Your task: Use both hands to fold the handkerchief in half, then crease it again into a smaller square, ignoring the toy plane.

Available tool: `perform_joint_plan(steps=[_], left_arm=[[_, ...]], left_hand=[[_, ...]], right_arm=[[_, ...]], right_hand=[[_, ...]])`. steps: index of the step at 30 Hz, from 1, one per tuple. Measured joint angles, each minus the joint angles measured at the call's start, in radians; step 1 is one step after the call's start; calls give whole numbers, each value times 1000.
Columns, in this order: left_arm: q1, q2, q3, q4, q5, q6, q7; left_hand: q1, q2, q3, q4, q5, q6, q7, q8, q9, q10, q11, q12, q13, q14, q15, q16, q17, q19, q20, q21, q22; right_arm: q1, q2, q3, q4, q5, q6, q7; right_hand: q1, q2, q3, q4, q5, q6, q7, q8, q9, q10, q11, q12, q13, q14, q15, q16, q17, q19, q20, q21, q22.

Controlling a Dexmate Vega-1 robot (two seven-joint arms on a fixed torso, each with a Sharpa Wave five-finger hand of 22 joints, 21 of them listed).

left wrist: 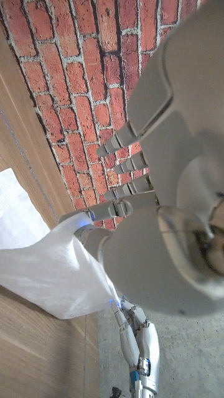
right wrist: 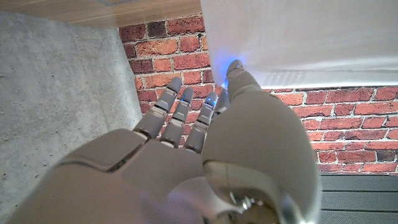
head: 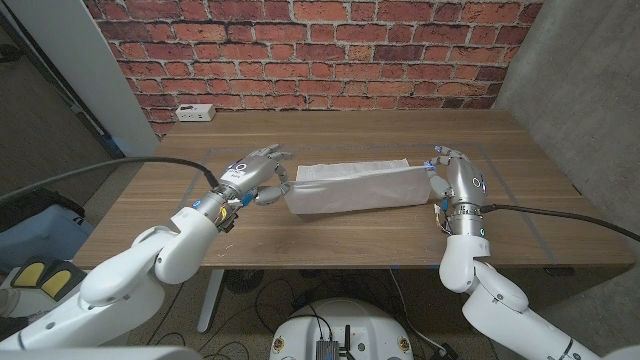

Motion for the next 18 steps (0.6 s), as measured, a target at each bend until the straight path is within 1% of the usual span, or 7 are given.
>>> perform_joint_plan(steps=[10,12,13,14,15,17,18], left_arm=[[-111,-13,77,41,29,53,-19],[-111,-13,77,41,38,63,-20],[-139,-15,98,52,43,68,-20],[-139,-15,98,52,49,74,-20],[-166,-18,120,63,52,77,-19],[-166,-18,120,63,65,89,-16],[-205,-24,150,82,68,91,-15]], left_hand=[[0,0,-3,3,0,-3,-11,-8,-9,9,-2,0,0,3,-3,0,0,0,0,0,0],[0,0,-4,4,0,-4,-13,-10,-9,8,-2,0,0,3,-3,0,0,0,0,0,0],[0,0,-4,4,0,-8,-17,-14,-10,8,-2,0,0,3,-3,0,0,0,0,0,0],[0,0,-4,4,0,-12,-20,-17,-13,8,-2,0,0,3,-3,0,0,0,0,0,0],[0,0,-5,5,0,-16,-24,-19,-14,8,-2,0,0,5,-5,0,0,0,0,0,0],[0,0,-10,10,-4,-25,-34,-26,-14,8,-2,0,2,8,-8,0,0,4,4,0,0],[0,0,-11,11,-6,-32,-40,-29,-16,8,-2,0,3,8,-8,0,0,4,4,0,0]], right_arm=[[66,-2,-4,56,26,24,28],[79,-2,-5,70,26,24,28],[85,-2,-6,76,33,30,33],[95,-1,-7,85,33,30,33],[98,-1,-7,88,39,37,36],[115,2,-9,107,39,37,36],[120,2,-10,112,49,46,40]], right_hand=[[0,0,1,1,-3,0,0,0,1,0,0,0,0,0,0,0,0,0,0,0,0],[0,0,1,1,-3,0,0,0,1,0,0,0,0,0,0,0,0,0,0,0,-2],[0,0,1,1,-3,0,0,0,1,0,0,0,0,0,0,0,0,0,0,0,-2],[0,0,1,1,-3,0,0,0,1,0,0,0,0,0,0,0,0,0,0,0,-2],[0,0,1,1,-3,0,0,0,1,0,0,0,0,0,0,0,0,0,0,0,-2],[0,0,1,1,-3,0,0,0,1,0,0,0,0,0,0,0,0,0,0,0,-2],[0,0,1,1,-3,0,0,0,1,0,0,0,0,0,0,0,0,0,0,0,-2]])
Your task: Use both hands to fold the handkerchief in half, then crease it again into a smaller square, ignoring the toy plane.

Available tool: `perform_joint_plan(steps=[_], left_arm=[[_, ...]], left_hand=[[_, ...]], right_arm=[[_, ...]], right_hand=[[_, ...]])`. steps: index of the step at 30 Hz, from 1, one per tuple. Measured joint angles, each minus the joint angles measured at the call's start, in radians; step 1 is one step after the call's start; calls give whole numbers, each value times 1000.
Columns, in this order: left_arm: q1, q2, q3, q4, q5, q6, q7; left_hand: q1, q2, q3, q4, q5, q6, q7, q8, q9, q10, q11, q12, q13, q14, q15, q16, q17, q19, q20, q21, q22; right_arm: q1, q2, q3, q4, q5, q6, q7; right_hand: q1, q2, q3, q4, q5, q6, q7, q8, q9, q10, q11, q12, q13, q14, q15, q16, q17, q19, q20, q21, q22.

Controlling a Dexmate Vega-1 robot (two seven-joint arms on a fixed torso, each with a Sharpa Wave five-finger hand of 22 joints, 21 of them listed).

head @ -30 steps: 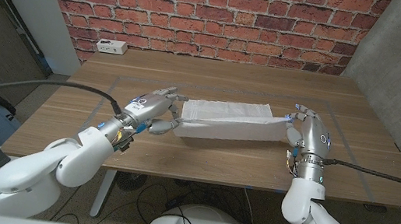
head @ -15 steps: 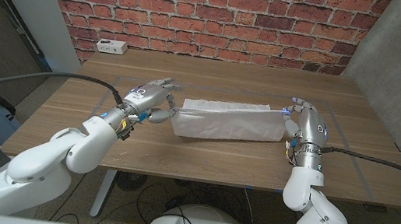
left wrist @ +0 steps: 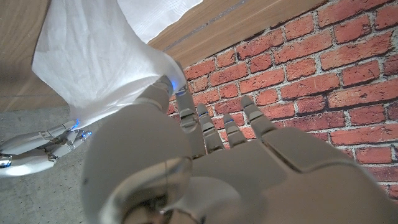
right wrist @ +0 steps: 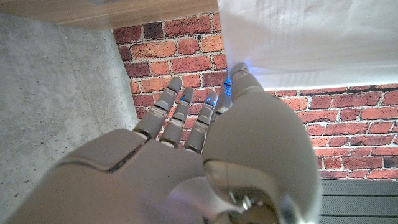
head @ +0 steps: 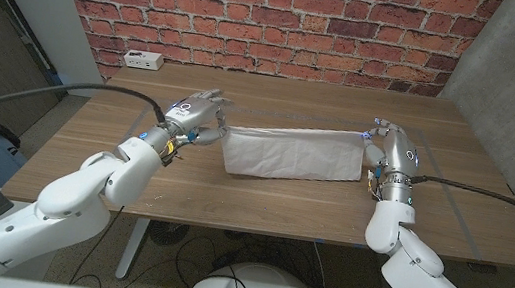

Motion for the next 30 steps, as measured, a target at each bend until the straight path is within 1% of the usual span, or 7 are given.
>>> perform_joint_plan(steps=[2,10,13,16,17,28,30], left_arm=[[0,0,0,0,9,10,5],[-125,-19,97,61,38,35,14],[-125,-19,97,61,48,41,14],[-125,-19,97,61,62,47,9],[-205,-30,165,97,68,49,3],[-274,-42,220,129,98,58,-42],[-323,-53,262,159,102,60,-52]], left_hand=[[-10,10,-7,7,-7,-15,-15,-10,-3,-2,2,0,0,3,3,0,0,0,0,0,0],[-37,37,-28,28,-47,-50,-50,-27,-12,-15,15,-8,5,9,9,0,2,2,9,0,0],[-37,37,-30,30,-58,-49,-61,-28,-13,-15,15,-8,5,9,9,0,2,7,15,0,0],[-40,40,-33,32,-64,-48,-62,-29,-17,-15,14,-8,5,11,6,0,0,7,14,0,0],[-41,41,-37,32,-69,-46,-64,-30,-17,-15,15,-8,5,12,5,0,-1,7,14,0,0],[-44,43,-41,28,-81,-33,-65,-32,-23,-15,14,-8,5,16,2,0,0,7,14,0,0],[-43,43,-43,26,-81,-27,-60,-34,-26,-14,14,-8,5,16,2,0,0,7,14,0,0]], right_arm=[[17,2,-2,18,0,0,0],[63,5,-9,72,34,35,7],[75,5,-11,87,34,35,7],[89,5,-14,105,34,35,7],[95,5,-15,112,57,54,10],[136,-3,-30,154,72,63,18],[147,-5,-36,163,81,65,35]], right_hand=[[0,0,0,0,0,0,0,-5,0,0,0,0,0,0,0,0,0,0,0,0,0],[0,0,0,0,0,0,0,-7,0,0,0,0,0,0,0,0,0,0,0,0,0],[0,0,0,0,0,0,0,-7,0,0,0,0,0,0,0,0,-2,0,0,0,0],[0,0,0,0,0,0,0,-7,0,0,0,0,0,0,0,0,-3,0,0,0,0],[0,0,0,0,0,0,0,-7,0,0,0,0,0,0,0,0,-3,0,0,0,0],[0,0,0,0,0,0,0,-8,-1,0,0,0,0,0,0,0,-2,0,0,0,0],[0,0,0,0,0,0,0,-8,-1,0,0,0,0,0,0,0,-1,0,0,0,0]])
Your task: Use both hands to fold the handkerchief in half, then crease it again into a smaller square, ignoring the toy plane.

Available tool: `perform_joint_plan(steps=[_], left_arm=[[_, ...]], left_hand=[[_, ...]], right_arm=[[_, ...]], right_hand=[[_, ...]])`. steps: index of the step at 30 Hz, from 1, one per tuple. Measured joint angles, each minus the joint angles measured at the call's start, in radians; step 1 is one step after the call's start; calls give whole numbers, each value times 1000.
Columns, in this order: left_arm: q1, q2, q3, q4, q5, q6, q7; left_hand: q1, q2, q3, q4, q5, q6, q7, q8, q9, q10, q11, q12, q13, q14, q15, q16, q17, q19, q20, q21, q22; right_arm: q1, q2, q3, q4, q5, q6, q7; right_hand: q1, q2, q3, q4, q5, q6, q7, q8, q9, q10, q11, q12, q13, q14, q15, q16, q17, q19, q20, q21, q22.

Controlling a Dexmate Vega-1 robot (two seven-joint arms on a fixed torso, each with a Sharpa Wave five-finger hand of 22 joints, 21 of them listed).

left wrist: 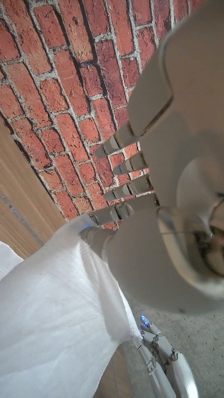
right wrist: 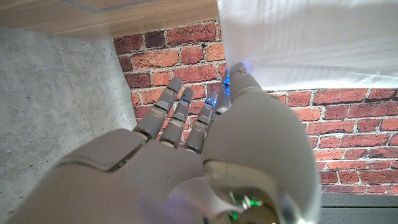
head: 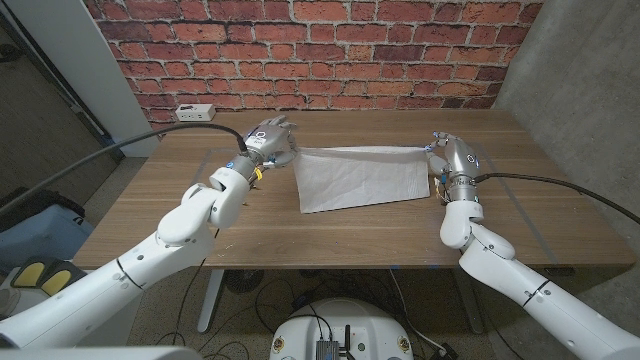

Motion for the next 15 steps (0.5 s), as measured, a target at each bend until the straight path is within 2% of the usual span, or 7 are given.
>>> perform_joint_plan(steps=[15], left_arm=[[-59,-22,62,62,-5,17,-24]], left_hand=[[5,-6,-6,-15,0,21,14,-3,-14,14,-3,0,0,5,-5,0,0,0,0,0,0]], right_arm=[[79,-16,-54,56,3,-13,62]], right_hand=[[0,0,0,0,0,0,0,-4,0,0,0,0,0,0,0,0,1,0,0,0,0]])
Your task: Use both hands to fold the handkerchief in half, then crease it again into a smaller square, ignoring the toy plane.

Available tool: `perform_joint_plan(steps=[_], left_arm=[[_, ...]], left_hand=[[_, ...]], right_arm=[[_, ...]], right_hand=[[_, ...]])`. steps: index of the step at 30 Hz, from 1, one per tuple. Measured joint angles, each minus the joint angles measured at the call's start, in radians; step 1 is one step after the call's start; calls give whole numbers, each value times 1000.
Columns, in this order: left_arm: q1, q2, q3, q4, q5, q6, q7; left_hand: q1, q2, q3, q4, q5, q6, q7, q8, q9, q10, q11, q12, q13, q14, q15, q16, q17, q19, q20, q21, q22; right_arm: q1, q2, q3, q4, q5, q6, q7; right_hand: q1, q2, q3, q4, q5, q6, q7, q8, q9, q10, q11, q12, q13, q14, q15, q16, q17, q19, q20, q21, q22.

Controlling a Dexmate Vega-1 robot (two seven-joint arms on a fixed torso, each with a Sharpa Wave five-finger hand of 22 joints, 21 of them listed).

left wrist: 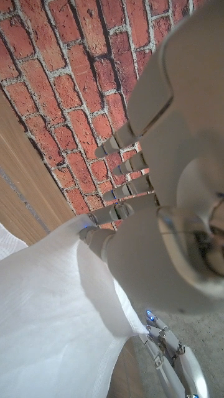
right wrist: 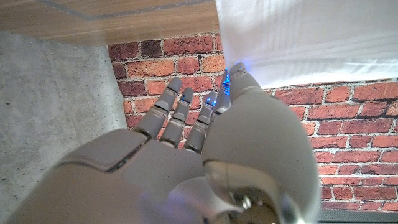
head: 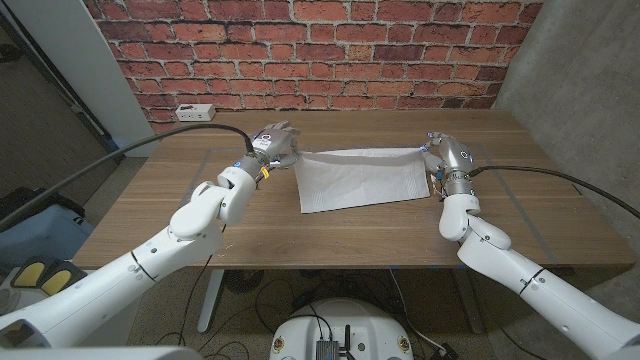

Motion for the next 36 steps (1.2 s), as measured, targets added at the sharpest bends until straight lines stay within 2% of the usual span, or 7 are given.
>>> perform_joint_plan(steps=[22,36], left_arm=[[-34,-14,51,66,-26,32,15],[-62,-23,80,131,-62,42,29]], left_hand=[[-3,-3,-4,-4,0,10,4,-2,-19,5,-5,0,0,5,-5,0,0,0,0,0,0],[-4,-4,-7,-7,-2,14,8,-16,-28,10,0,7,0,9,-9,0,0,4,-4,0,0]], right_arm=[[117,1,-90,83,-20,-43,96],[175,10,-134,125,-25,-79,153]], right_hand=[[0,0,0,0,-1,0,0,0,1,0,0,-9,0,0,0,0,0,-4,4,0,0],[0,0,3,3,-3,0,0,-4,1,0,0,-9,0,0,0,0,0,-3,4,0,0]])
